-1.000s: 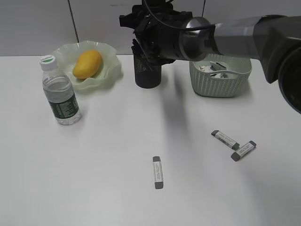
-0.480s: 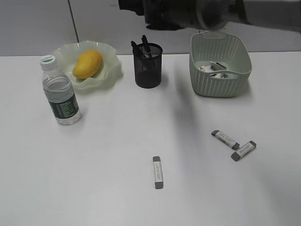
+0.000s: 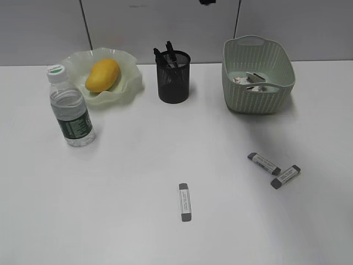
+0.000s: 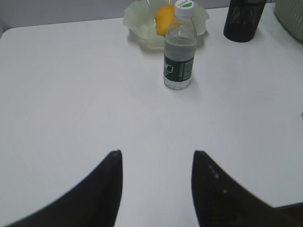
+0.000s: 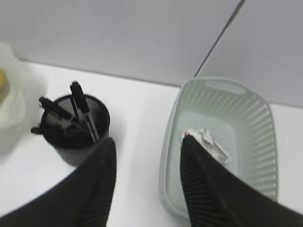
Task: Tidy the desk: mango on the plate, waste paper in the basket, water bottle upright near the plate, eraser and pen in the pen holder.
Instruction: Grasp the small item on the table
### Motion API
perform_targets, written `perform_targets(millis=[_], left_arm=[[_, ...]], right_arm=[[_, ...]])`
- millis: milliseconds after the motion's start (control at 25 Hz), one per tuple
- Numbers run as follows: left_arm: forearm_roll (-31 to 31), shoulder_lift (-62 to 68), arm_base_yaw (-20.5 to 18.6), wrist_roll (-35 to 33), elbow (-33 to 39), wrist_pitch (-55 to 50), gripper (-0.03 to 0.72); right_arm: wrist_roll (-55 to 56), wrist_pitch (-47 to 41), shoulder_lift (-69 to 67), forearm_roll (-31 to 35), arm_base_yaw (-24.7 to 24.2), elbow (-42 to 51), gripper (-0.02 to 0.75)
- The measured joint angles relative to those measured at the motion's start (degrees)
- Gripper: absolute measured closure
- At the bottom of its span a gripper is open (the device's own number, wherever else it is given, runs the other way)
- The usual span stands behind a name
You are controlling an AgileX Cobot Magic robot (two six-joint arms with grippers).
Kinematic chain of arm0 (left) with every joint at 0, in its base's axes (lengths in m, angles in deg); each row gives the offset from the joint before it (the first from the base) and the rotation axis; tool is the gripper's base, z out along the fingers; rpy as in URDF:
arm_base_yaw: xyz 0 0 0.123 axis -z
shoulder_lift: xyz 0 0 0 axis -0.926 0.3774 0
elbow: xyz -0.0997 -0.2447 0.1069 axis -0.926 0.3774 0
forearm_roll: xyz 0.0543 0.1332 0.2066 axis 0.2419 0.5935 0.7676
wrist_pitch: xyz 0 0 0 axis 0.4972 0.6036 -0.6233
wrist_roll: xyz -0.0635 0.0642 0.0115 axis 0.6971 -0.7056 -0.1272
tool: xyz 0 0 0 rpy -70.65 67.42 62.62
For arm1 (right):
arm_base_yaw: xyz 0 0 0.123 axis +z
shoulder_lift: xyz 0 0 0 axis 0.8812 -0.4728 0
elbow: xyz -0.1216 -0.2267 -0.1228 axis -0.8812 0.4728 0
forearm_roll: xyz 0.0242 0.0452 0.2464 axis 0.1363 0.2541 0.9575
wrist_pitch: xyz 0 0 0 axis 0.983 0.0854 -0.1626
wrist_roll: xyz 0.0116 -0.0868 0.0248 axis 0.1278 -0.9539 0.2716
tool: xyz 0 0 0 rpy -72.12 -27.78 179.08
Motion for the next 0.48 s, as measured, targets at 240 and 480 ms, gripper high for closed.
perform_targets(millis=[240,480], left_arm=[[-0.3,0.0,0.0,0.0,0.0,0.0,0.324],[-0.13,0.0,0.0,0.0,0.0,0.0,0.324]], right_arm=[[-16.9,-9.65,3.93,19.05,-6.29,-0.12,0.374],[-28.53,-22.47,4.77,25.96,-11.58,-0.25,0.355]])
